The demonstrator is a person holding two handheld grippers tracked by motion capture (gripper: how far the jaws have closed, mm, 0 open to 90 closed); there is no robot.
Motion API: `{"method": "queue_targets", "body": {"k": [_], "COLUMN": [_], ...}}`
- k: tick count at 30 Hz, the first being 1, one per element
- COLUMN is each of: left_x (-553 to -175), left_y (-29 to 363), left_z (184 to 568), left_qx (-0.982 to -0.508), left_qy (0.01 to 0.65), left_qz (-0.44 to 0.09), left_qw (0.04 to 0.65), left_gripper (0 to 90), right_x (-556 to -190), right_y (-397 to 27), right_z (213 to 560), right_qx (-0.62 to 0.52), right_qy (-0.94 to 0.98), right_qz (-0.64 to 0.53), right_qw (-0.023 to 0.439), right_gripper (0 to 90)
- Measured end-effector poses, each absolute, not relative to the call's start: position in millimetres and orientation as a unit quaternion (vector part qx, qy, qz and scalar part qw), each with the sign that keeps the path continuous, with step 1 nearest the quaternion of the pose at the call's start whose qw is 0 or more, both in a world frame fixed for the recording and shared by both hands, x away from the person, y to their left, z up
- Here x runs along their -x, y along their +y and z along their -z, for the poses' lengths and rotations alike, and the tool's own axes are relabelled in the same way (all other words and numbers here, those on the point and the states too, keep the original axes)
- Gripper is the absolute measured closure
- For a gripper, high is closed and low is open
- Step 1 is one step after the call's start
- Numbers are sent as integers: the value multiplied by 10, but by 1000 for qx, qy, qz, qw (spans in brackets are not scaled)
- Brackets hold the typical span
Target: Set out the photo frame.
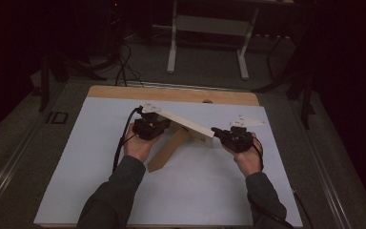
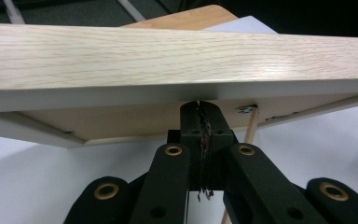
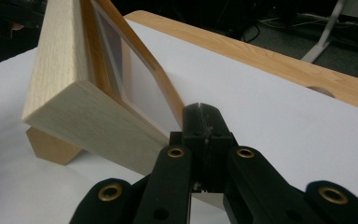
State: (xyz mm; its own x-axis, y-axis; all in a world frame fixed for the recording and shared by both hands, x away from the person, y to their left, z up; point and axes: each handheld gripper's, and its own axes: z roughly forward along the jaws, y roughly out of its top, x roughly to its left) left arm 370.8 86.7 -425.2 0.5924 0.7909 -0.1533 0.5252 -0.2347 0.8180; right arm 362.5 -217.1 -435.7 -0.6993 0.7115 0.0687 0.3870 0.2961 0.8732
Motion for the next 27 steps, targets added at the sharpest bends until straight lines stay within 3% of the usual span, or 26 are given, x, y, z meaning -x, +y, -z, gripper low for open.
{"method": "queue_targets", "body": {"k": [27], "left_x": [-3656], "left_y": [645], "left_z": [4234], "left_qx": [-790], "left_qy": [400], "left_qz": [-143], "left_qw": [443], "left_gripper": [897], "right_x": [-3560], "right_y": [-2090], "right_z": [4282], "right_qx": [-326], "right_qy": [795], "right_qz": [-484], "right_qw": [164], "right_gripper": [898]}}
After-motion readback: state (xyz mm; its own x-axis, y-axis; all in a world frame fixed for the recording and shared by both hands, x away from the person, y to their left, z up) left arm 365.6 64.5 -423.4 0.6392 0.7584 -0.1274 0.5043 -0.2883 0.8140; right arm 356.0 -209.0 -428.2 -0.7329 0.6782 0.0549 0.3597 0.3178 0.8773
